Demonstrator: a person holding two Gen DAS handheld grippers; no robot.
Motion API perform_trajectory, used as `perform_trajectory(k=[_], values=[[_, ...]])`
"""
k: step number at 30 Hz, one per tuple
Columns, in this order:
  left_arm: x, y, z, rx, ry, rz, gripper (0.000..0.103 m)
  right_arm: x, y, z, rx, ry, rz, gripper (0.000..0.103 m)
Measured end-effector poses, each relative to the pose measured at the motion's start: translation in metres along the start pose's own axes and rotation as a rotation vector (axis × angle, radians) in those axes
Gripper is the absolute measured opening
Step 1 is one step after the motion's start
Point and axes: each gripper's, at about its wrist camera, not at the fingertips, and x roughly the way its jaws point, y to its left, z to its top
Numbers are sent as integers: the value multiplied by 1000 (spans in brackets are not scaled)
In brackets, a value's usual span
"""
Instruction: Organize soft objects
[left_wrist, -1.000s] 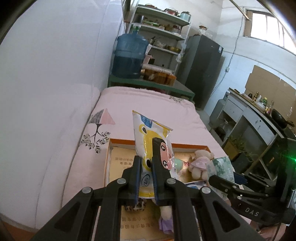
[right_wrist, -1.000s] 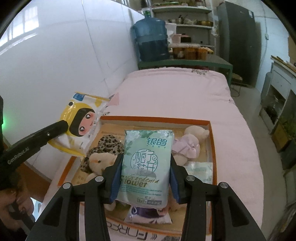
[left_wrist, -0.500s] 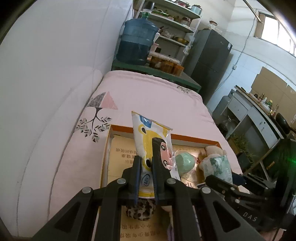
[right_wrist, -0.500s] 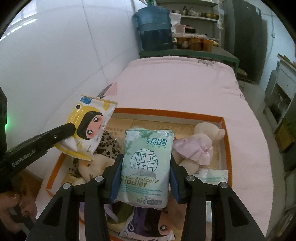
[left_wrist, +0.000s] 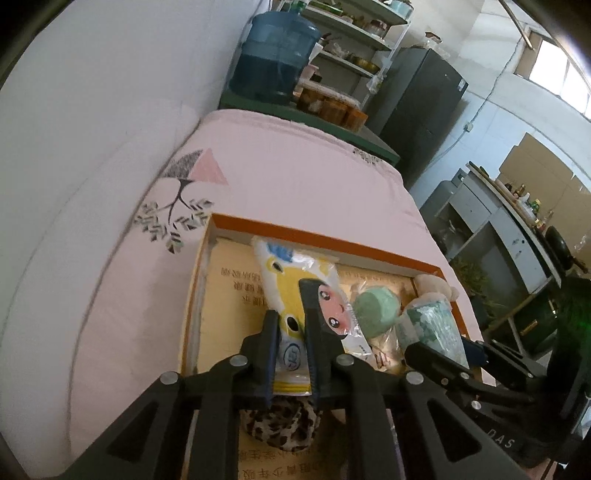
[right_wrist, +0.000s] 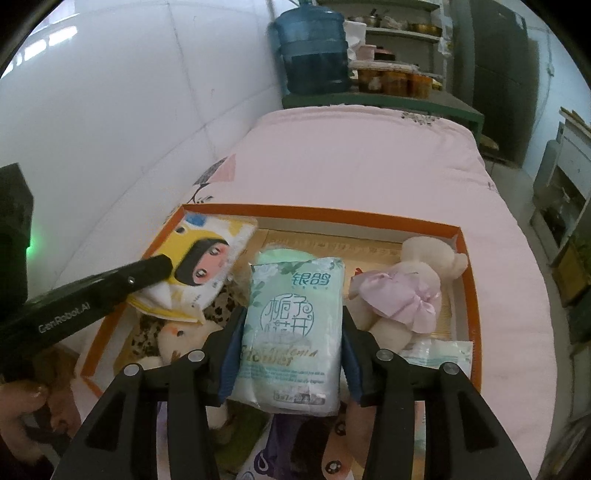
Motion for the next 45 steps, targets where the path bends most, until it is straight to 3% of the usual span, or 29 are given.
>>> perform_trajectory(k=[3, 7, 8, 20, 23, 39, 45], values=[[2, 2, -1, -8, 6, -1, 18, -2, 1, -2, -8, -6, -1, 51], [1, 3, -2, -19, -4, 4, 55, -4, 3, -4, -18, -15, -8, 52], [1, 3, -2, -17, -7, 4, 56, -5, 4, -4, -19, -15, -9, 52], [-14, 0, -1, -10, -48, -1, 56, -21, 6, -9, -16, -40, -13, 53], [-22, -4, -3, 2, -59, -3, 56, -31, 8, -12, -18, -60, -13, 65], [-80, -26, -24, 26, -129, -31, 56, -88, 21, -39, 7, -128, -11, 66], [-108, -33, -39, 23, -153, 42, 56, -122, 32, -60, 23, -192, -41, 66]])
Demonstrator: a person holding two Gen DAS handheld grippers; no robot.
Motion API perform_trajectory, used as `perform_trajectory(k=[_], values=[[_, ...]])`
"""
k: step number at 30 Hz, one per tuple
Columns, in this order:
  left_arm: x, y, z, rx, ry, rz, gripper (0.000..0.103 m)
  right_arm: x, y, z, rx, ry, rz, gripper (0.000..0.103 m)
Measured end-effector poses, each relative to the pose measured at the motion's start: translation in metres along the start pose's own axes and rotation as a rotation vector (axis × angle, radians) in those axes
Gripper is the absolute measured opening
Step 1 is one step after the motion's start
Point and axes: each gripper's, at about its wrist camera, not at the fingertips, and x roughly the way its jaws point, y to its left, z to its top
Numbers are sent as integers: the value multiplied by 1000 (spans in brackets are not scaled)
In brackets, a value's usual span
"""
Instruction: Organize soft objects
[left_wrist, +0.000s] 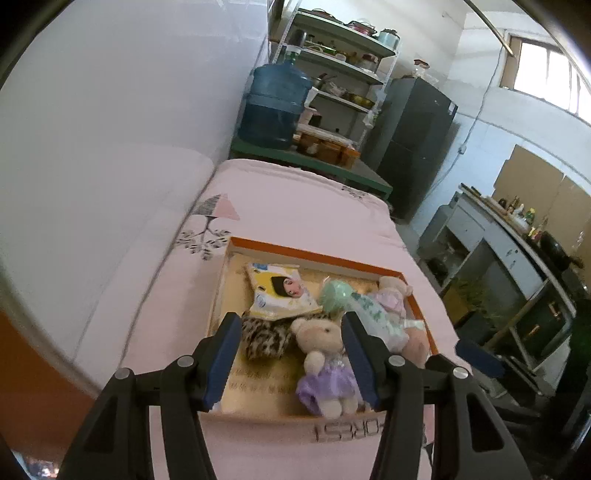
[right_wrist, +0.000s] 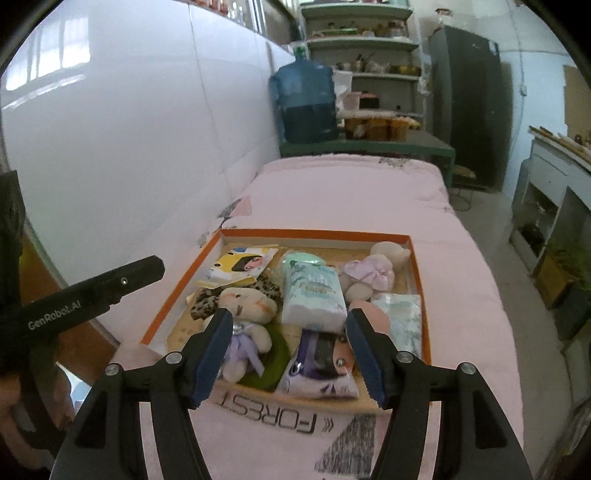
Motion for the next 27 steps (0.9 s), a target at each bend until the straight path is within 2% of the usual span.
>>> perform_trajectory(k=[3, 17, 24, 27], values=[[-19, -7, -10, 19, -11, 33, 56, -17, 5, -8, 9, -16, -6, 66], [-105, -40, -56, 131, -89, 89, 56, -97, 22, -42, 52, -84, -46, 66], [-150, -49, -82, 142, -152, 217, 56, -132, 31, -63, 66, -107, -63, 66], [-164, -52, -90, 150, -169, 235, 56, -148, 37, -71, 68, -128, -75, 66]])
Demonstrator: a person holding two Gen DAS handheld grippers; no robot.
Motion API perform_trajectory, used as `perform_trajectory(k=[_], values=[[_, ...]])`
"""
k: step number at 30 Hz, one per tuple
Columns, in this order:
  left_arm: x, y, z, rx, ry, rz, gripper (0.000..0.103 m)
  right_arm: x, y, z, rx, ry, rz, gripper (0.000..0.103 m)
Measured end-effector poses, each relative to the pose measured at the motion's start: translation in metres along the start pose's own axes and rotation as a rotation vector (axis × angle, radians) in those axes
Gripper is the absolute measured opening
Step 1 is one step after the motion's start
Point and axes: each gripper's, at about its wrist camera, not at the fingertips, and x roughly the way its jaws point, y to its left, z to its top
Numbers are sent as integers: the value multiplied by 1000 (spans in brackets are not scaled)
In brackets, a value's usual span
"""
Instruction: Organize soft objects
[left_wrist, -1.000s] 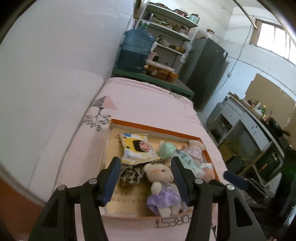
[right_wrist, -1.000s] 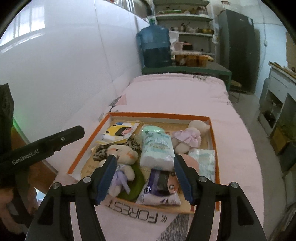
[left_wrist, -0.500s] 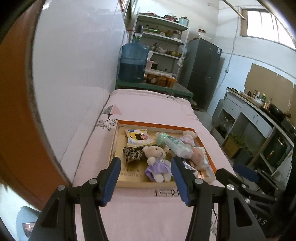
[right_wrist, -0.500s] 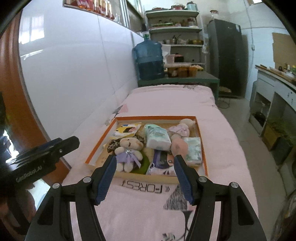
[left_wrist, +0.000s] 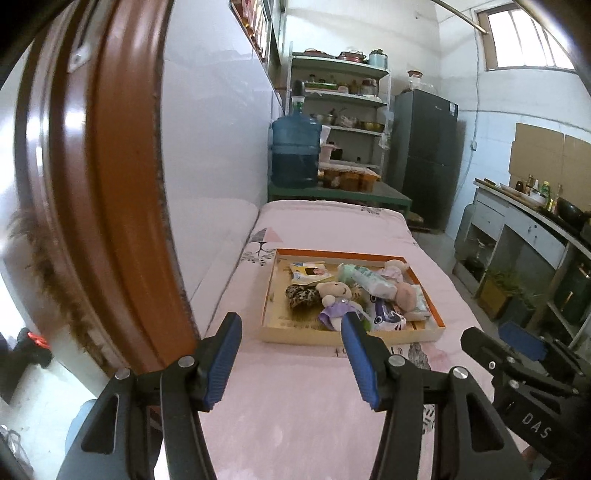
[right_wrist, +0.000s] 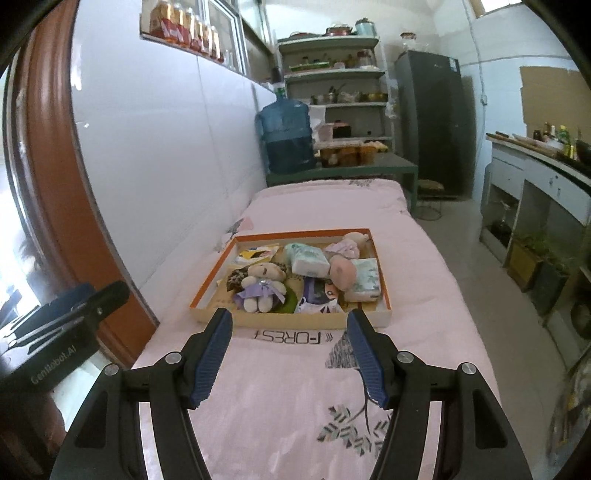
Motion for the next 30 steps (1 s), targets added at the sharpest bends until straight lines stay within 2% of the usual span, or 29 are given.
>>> perform_trajectory(k=[3, 7, 13, 20, 30], values=[[-15, -1, -8, 0, -10, 10, 56, -20, 4, -4, 9, -17, -1, 67], [-33, 0, -17, -5, -5, -19, 56, -48, 12, -9, -8, -52, -59, 67], [-57, -7, -25, 28, -38, -18, 56, -71, 21, -18, -16, -44, -109, 67], [-77, -12, -32, 39, -69, -16, 56, -80, 23, -25, 6, -45, -119, 67], [-79, -8, -32, 26, -62, -4, 56, -81, 31, -29, -12, -45, -123, 67]])
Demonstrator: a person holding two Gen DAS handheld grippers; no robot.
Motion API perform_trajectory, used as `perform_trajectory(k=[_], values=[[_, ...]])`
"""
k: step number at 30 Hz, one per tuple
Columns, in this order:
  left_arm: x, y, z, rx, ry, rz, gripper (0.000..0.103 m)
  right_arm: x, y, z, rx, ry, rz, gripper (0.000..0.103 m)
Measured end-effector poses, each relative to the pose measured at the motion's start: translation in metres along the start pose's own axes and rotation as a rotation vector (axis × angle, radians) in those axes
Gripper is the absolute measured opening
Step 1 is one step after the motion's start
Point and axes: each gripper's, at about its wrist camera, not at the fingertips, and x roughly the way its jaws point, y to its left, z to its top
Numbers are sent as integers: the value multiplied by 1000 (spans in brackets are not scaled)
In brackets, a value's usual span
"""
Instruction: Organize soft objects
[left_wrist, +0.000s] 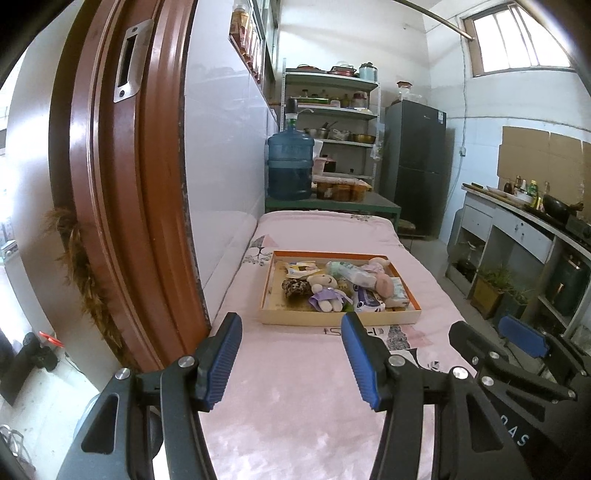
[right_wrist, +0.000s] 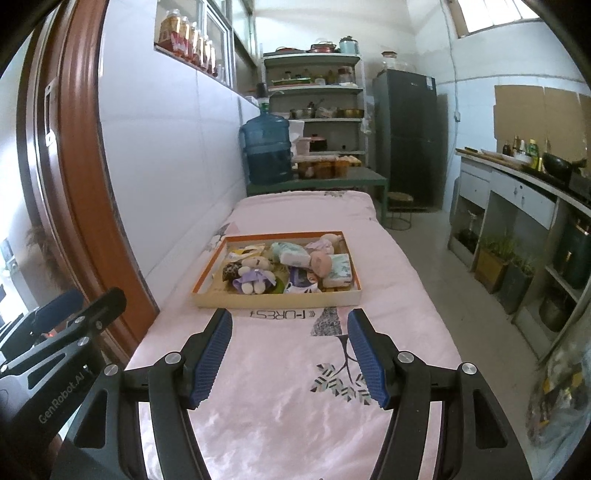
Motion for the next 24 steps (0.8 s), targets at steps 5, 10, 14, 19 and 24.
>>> perform_trajectory(k=[5, 10, 14, 19, 24], values=[[1, 0, -1, 3, 3, 1, 56, 0, 2, 0, -8, -7, -12, 67], [6, 1, -1, 2, 19, 4, 56, 2, 2, 0, -7, -6, -12, 67], [8, 0, -2, 4, 29, 7, 56, 2, 1, -1, -5, -3, -9, 67], [9, -1, -3, 8, 31, 15, 56, 2, 1, -1, -5, -2, -9, 67], [10, 0, -3, 8, 33, 19, 56, 2, -1, -1, -2, 3, -5, 67]])
